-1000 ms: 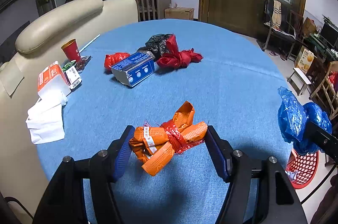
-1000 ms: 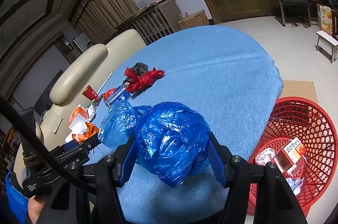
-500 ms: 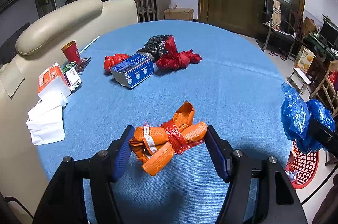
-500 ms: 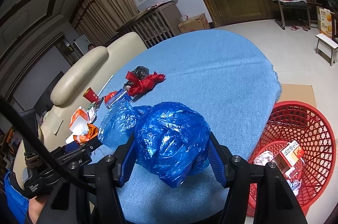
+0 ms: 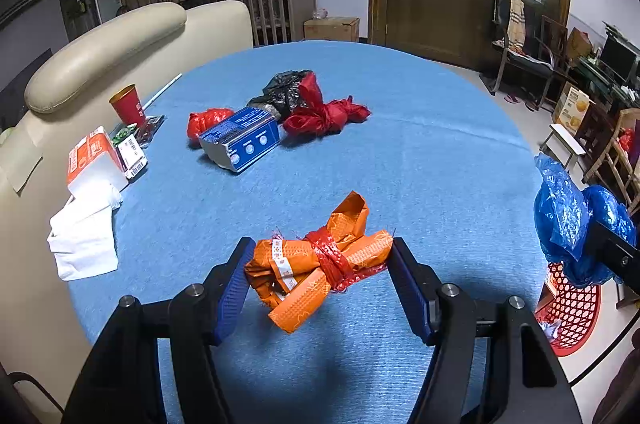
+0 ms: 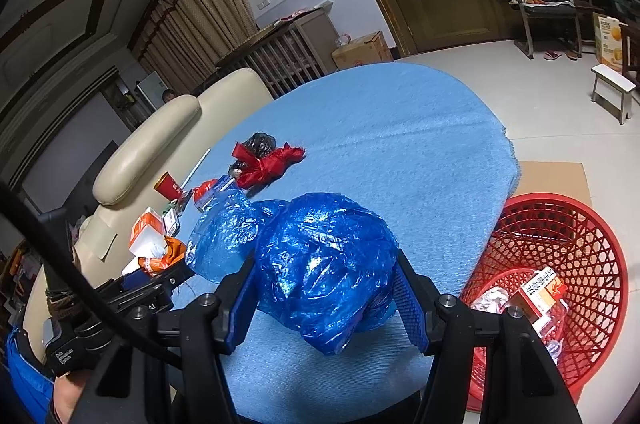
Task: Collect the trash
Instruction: 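Grasp the blue plastic bag with the right tool while the left tool grasps the orange wrapper bundle, then carry both items over the red basket and open both tools to drop them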
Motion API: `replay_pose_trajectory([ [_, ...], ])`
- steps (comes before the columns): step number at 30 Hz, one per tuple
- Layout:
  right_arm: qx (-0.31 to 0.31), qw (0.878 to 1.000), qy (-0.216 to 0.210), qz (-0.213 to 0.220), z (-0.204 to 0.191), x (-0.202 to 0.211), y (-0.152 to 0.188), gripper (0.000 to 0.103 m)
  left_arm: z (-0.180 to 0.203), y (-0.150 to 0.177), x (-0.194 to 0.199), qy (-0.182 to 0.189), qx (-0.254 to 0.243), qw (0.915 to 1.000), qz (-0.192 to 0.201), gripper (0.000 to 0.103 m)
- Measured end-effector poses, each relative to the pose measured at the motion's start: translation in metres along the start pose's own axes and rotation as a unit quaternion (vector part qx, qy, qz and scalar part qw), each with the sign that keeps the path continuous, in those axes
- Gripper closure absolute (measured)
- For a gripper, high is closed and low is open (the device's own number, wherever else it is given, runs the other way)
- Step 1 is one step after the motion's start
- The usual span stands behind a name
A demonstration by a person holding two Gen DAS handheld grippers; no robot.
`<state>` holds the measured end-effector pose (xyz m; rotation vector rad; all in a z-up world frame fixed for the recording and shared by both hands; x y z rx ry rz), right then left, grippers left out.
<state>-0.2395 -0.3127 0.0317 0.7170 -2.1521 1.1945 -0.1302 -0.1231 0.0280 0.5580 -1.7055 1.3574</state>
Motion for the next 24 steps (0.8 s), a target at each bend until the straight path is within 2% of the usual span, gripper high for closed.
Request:
replay_pose_trajectory([
  [12, -0.013, 1.000, 0.023, 0.015, 0.027, 0.016, -0.002, 0.039, 0.027, -0.003, 0.001, 0.015, -0.024, 0.9996, 0.003, 0.035],
  [19, -0.043, 0.997, 0.061, 0.032, 0.077, 0.039, -0.002, 0.039, 0.061, -0.006, 0.005, 0.040, -0.052, 0.9978, 0.008, 0.035],
  [24, -0.068, 0.992, 0.096, 0.040, 0.120, 0.055, -0.001, 0.039, 0.101, -0.009, 0.008, 0.068, -0.081, 0.9943, 0.009, 0.035],
])
Point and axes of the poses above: each gripper's, at about its wrist camera, not at the fingertips, and x roughly against the way its jaws point, z to its right, y to its underside, the point moved 9 cm from there along -x, roughly the way its jaws point, and after that the axes turned 9 degrees about -z, right-handed, at the moved point
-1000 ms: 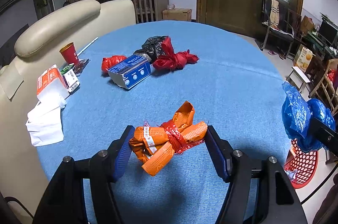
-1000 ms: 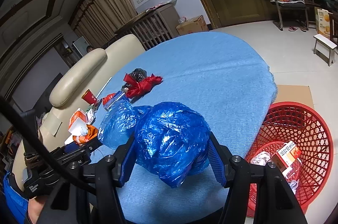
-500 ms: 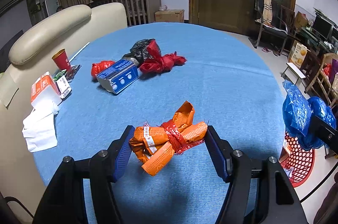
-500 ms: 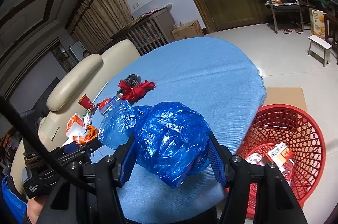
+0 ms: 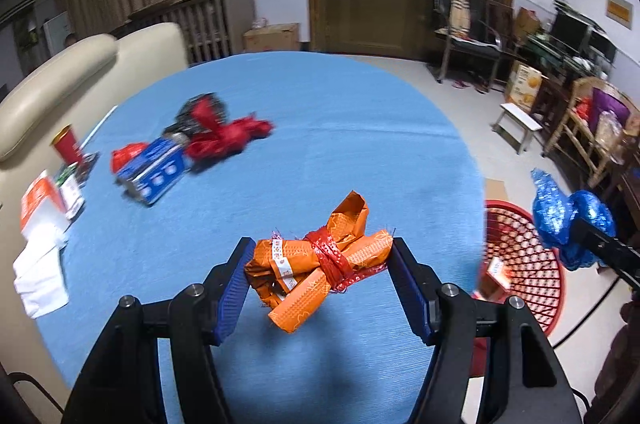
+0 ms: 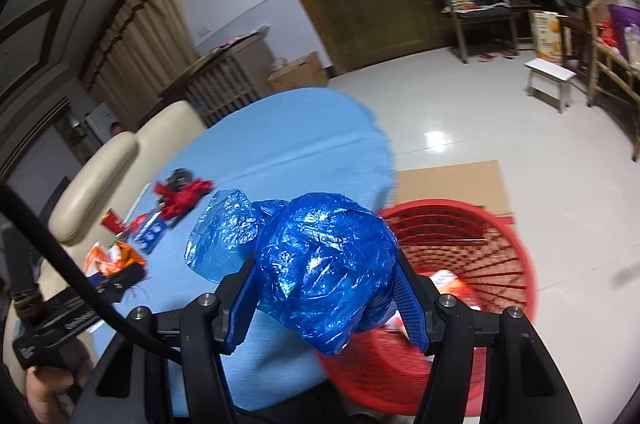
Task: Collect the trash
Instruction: 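Carry both items over the red basket and open both tools to drop them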
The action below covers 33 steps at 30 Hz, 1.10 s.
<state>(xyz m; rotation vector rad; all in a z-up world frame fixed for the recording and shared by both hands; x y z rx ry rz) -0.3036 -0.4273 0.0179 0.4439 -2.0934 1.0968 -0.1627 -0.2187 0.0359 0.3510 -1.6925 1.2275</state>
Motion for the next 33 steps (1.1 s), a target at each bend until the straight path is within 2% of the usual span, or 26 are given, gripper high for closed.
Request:
replay_pose_trajectory([
  [6, -0.027, 0.999, 0.038, 0.003, 0.049, 0.007, -0.001, 0.039, 0.052, -0.008, -0.003, 0.036, -0.043, 0.9984, -0.001, 0.035],
  [14, -0.046, 0.997, 0.066, -0.007, 0.086, 0.005, 0.004, 0.039, 0.114, -0.014, -0.008, 0.069, -0.101, 0.9925, -0.004, 0.035],
  [25, -0.073, 0.994, 0.064, -0.050, 0.111, -0.021, 0.023, 0.035, 0.152, -0.012, -0.014, 0.079, -0.136, 0.9874, -0.014, 0.035],
  [29, -0.092, 0.992, 0.057, -0.071, 0.120, -0.032, 0.030, 0.023, 0.159, -0.011, -0.016, 0.080, -0.142, 0.9864, -0.018, 0.035],
  [33, -0.102, 0.992, 0.045, -0.063, 0.124, -0.028, 0.028, 0.022, 0.167, -0.009, -0.019, 0.083, -0.149, 0.9850, -0.024, 0.035],
])
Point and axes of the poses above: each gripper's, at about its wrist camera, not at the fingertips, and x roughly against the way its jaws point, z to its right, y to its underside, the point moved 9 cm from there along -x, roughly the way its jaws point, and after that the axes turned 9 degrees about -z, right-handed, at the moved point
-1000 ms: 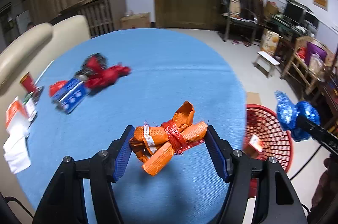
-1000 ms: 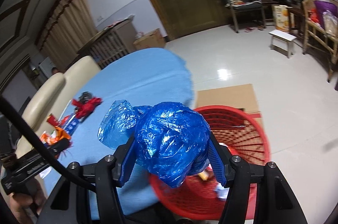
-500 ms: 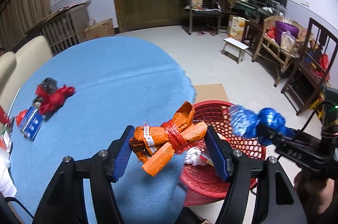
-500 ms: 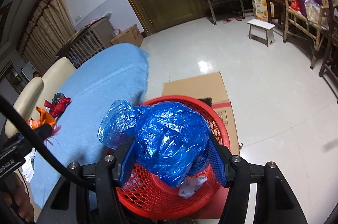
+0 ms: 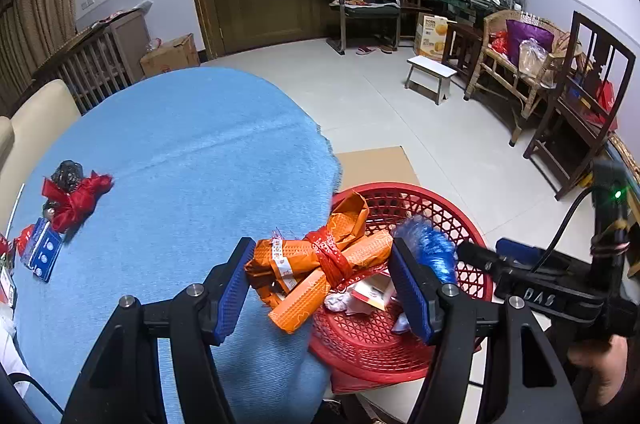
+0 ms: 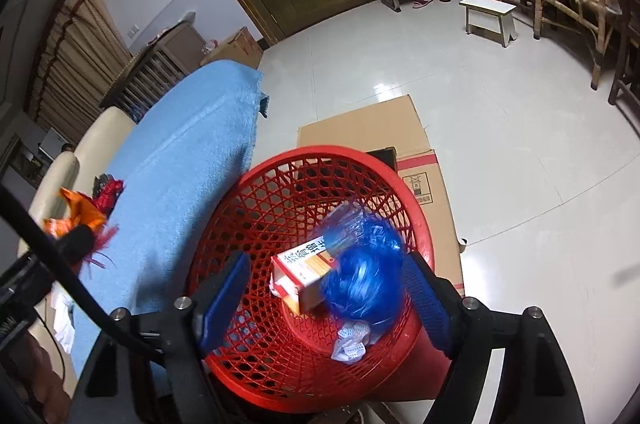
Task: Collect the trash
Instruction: 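Carry both items over the red basket and open both tools to drop them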
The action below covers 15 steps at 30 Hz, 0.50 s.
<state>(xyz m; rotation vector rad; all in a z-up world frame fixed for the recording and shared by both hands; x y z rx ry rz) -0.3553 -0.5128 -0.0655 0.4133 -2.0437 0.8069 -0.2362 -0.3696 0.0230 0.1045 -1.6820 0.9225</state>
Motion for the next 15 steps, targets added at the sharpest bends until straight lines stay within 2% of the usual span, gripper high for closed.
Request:
replay_pose_trajectory([
  [7, -0.024, 0.999, -0.005, 0.041, 0.015, 0.028, -0.016, 0.022, 0.023, -0.002, -0.013, 0.014, -0.020, 0.9996, -0.015, 0.035],
  [15, -0.042, 0.998, -0.009, 0.056, 0.031, 0.041, -0.025, 0.022, 0.040, 0.002, -0.031, 0.021, -0.035, 0.9984, -0.038, 0.035],
])
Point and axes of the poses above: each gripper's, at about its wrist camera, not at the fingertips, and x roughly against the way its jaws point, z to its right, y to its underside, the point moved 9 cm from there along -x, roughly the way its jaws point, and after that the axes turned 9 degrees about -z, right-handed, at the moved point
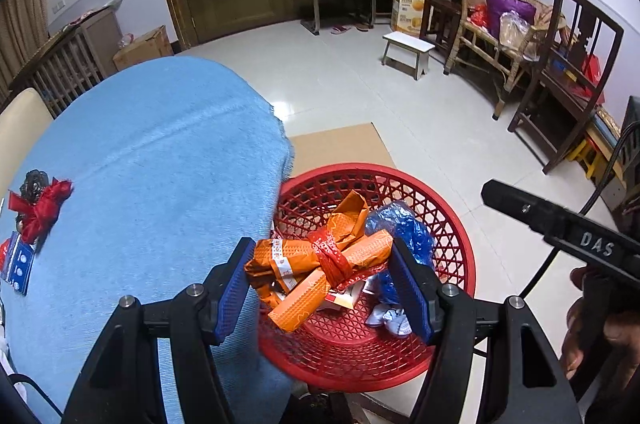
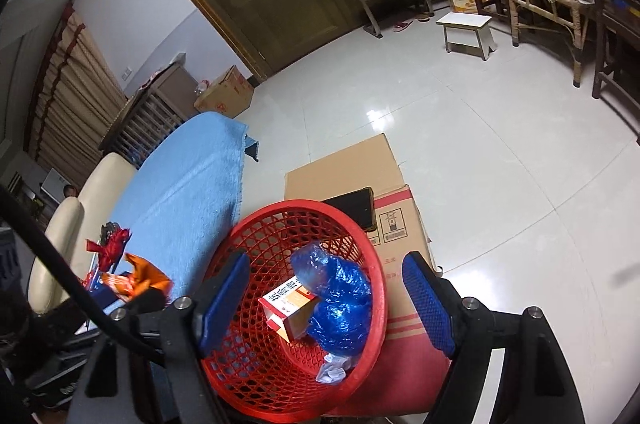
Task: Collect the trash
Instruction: 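Carry both items over the red basket and open both tools to drop them, then move both open tools back over the table toward the remaining trash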
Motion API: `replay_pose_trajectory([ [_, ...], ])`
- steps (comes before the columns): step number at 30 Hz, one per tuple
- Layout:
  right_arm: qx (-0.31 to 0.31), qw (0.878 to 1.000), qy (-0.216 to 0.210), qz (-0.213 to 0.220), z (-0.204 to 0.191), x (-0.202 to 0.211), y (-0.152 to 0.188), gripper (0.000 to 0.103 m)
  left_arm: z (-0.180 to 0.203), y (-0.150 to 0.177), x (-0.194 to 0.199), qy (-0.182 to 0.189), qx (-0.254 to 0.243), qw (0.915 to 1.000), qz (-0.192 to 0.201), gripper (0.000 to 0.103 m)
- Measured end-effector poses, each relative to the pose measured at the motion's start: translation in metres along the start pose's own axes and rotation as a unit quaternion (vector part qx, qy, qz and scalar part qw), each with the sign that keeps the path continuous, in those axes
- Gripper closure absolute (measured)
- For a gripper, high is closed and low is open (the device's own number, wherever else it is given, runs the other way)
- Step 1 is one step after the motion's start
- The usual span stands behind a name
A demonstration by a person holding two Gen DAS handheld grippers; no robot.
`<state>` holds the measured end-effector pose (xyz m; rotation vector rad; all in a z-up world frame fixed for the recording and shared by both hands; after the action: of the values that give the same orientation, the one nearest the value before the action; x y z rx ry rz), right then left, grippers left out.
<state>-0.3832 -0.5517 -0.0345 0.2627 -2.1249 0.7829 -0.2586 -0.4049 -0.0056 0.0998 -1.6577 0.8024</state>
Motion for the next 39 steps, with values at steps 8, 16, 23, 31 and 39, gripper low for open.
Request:
replay_pose_trajectory([
  [8, -0.003, 1.000, -0.003, 0.008, 0.003, 0.005, -0.004, 0.022, 0.002, 0.009, -0.026, -0.010, 0.002, 0.9984, -0.055, 0.027],
  [16, 0.008, 1.000, 0.000, 0.013, -0.008, 0.008, -0.007, 0.022, 0.001, 0.017, -0.020, -0.007, -0.006, 0.9983, -0.057, 0.027],
  [23, 0.030, 0.999, 0.000, 0.010, -0.030, 0.009, -0.005, 0.022, -0.018, 0.014, -0.001, -0.005, 0.015, 0.9993, -0.034, 0.027],
  [31, 0.068, 0.998, -0.003, 0.000, -0.069, 0.003, 0.001, 0.022, -0.063, 0.022, 0.016, -0.012, 0.067, 0.9976, -0.014, 0.026],
  [39, 0.117, 0.993, -0.009, -0.018, -0.120, -0.010, 0.017, 0.022, -0.112, 0.038, 0.027, -0.013, 0.122, 0.9925, 0.001, 0.026],
])
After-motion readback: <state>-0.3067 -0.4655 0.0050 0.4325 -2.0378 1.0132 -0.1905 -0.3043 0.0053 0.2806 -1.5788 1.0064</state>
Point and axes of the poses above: each gripper's, at about its wrist camera, not at the fingertips, and x roughly against the way its jaws point, z to its right, y to its underside, the point moved 9 cm from there along -x, roughly the way its jaws point, and after that the axes turned 9 degrees about -z, right-handed, at the moved point
